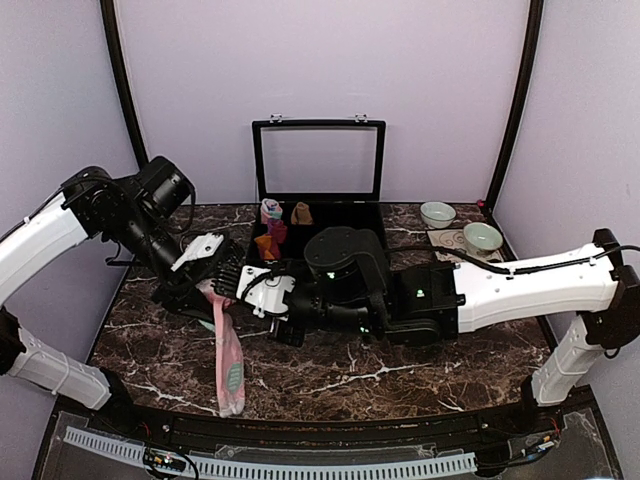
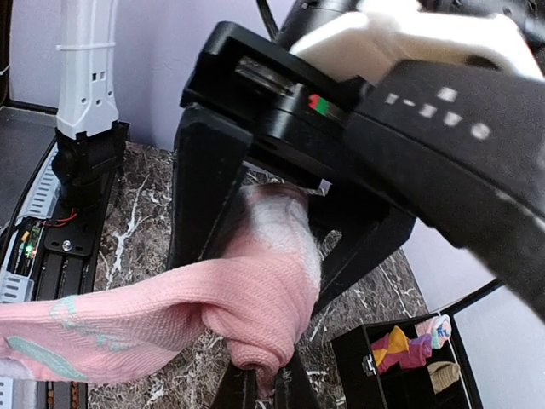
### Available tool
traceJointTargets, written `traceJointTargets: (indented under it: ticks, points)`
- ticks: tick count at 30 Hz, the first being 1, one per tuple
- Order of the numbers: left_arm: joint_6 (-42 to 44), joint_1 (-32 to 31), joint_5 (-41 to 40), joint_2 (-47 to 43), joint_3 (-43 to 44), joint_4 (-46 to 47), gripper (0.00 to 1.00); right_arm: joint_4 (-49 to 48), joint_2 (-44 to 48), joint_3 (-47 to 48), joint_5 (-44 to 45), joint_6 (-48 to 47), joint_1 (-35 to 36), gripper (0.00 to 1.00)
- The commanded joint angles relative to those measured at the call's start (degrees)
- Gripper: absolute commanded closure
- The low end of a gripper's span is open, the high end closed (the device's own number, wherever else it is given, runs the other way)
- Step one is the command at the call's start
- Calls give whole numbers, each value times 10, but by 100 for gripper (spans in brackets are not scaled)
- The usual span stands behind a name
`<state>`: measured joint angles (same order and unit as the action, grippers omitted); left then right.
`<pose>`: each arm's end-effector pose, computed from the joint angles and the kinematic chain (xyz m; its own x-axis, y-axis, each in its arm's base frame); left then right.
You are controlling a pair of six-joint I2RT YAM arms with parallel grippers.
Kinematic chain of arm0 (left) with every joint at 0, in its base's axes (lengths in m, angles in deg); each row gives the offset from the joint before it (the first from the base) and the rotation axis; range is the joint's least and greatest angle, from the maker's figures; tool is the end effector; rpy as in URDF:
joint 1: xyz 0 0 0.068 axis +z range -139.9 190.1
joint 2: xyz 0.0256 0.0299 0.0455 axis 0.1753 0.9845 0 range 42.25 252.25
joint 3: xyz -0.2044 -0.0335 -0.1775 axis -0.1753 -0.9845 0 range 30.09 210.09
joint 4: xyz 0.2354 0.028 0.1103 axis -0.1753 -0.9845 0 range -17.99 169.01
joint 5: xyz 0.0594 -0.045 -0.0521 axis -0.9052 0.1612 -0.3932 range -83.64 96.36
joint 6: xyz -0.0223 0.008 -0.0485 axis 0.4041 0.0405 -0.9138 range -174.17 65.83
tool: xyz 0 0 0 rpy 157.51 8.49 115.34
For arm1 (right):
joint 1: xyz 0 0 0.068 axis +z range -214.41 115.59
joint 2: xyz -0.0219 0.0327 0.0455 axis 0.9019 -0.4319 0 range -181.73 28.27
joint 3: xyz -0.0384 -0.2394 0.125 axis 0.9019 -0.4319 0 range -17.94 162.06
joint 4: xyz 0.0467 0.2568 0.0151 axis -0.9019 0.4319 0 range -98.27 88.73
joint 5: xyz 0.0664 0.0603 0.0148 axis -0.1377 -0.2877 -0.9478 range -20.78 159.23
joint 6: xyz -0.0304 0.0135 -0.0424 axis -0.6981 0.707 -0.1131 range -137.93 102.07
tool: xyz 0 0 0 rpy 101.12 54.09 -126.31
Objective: Roll the socks
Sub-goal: Roll the sock.
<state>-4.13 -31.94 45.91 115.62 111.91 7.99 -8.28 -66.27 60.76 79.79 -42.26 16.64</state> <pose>0.1517 -0.1672 0.3717 0.1395 0.6700 -0.7291 0.9768 -0.2140 -0.0098 0.0683 0.3920 0.3378 0.3502 -0.3803 -0.8560 -0.8773 0.1870 -0.4420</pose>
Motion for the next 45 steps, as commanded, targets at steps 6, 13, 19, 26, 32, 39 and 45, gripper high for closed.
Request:
traceJointTargets:
  ticks: [6,13,19,26,32,39,45]
  points:
    - [61,-21,-196,-151,-125,235,54,-62,-18,15,9,138,-16,100]
    - [100,-65,-256,-192,-172,289,55,-120,-41,31,-33,246,-34,100]
    - [131,-72,-389,-206,-223,380,58,-151,-51,40,-55,305,-38,100]
    - [170,-73,-467,-229,-270,484,95,-164,-43,16,-87,410,-63,100]
    - [72,-72,-361,-195,-202,353,100,-176,-10,-25,-64,394,-73,61]
    - [-60,-43,-243,-141,-145,236,100,-226,62,-102,-38,319,-69,1]
    - [-106,-29,-190,-108,-128,179,100,-208,57,-103,-59,278,-47,1]
